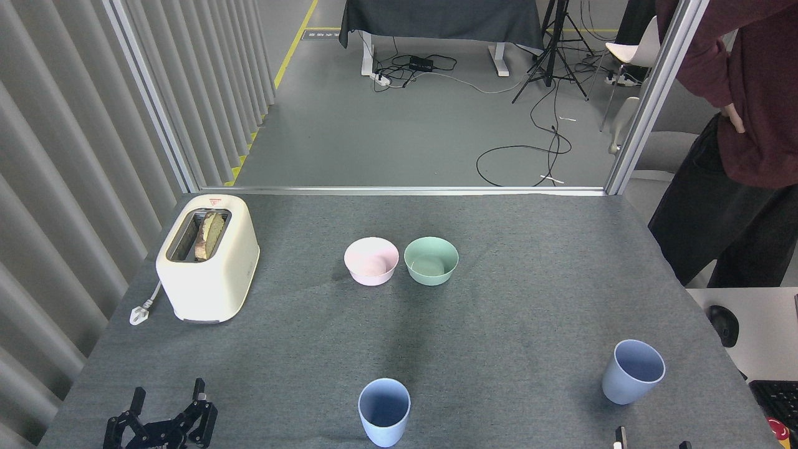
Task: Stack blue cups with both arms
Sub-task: 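Move the right gripper to the other blue cup and grasp it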
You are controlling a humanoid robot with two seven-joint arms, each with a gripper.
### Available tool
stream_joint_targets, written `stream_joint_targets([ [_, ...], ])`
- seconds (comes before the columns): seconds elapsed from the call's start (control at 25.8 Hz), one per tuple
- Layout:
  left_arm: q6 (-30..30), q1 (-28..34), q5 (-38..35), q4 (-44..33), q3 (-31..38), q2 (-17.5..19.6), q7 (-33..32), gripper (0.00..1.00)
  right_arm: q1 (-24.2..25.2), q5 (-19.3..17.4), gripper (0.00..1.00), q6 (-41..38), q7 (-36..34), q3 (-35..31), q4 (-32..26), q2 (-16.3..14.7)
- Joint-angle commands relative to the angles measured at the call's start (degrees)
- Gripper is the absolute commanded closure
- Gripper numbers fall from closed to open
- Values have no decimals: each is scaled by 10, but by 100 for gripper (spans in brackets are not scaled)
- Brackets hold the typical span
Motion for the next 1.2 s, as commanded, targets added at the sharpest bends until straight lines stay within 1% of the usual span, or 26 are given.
stream_joint_targets([
  [0.0, -1, 0, 0, 0, -4, 0, -1, 0, -57, -1, 0, 1, 26, -3, 48, -21],
  [0.08, -1, 0, 0, 1, -4, 0, -1, 0, -89, -1, 0, 0, 28, -3, 80, -32],
  [0.19, -2, 3, 0, 1, -4, 1, 1, 0, -124, 1, 0, 0, 29, 2, 119, -34],
  [0.35, -1, 3, 0, 2, -4, 2, 2, 0, -147, 2, 0, -1, 33, 7, 140, -41],
  [0.54, 0, 5, 0, 2, -4, 2, 3, 0, -198, 3, 0, 0, 33, 31, 200, -43],
  [0.74, 0, 7, 0, 2, -4, 3, 4, 0, -221, 16, 0, 0, 33, 31, 222, -42],
  [0.78, 0, 7, 0, 2, -4, 3, 4, 0, -220, 18, 15, 0, 32, 31, 222, -40],
  [0.81, 0, 7, 0, 2, -4, 3, 4, 0, -219, 18, 45, 0, 32, 32, 222, -38],
  [0.85, 0, 7, 0, 2, -4, 3, 4, 0, -216, 18, 66, -1, 31, 32, 218, -37],
  [0.93, 0, 7, 0, 3, -4, 2, 4, 0, -213, 17, 77, -6, 23, 32, 209, -35],
  [0.97, 0, 6, 0, 3, -4, 1, 4, 0, -205, 18, 79, -7, 19, 32, 197, -34],
  [1.01, 0, 6, 0, 3, -5, 0, 5, 0, -190, 17, 79, -9, 15, 35, 172, -34],
  [1.09, 1, 6, 0, 3, -13, 0, 5, 0, -151, 16, 79, -21, 13, 60, 96, -34],
  [1.16, 2, 6, 0, 3, -21, -1, 5, 0, -111, 16, 79, -30, 15, 97, 6, -34],
])
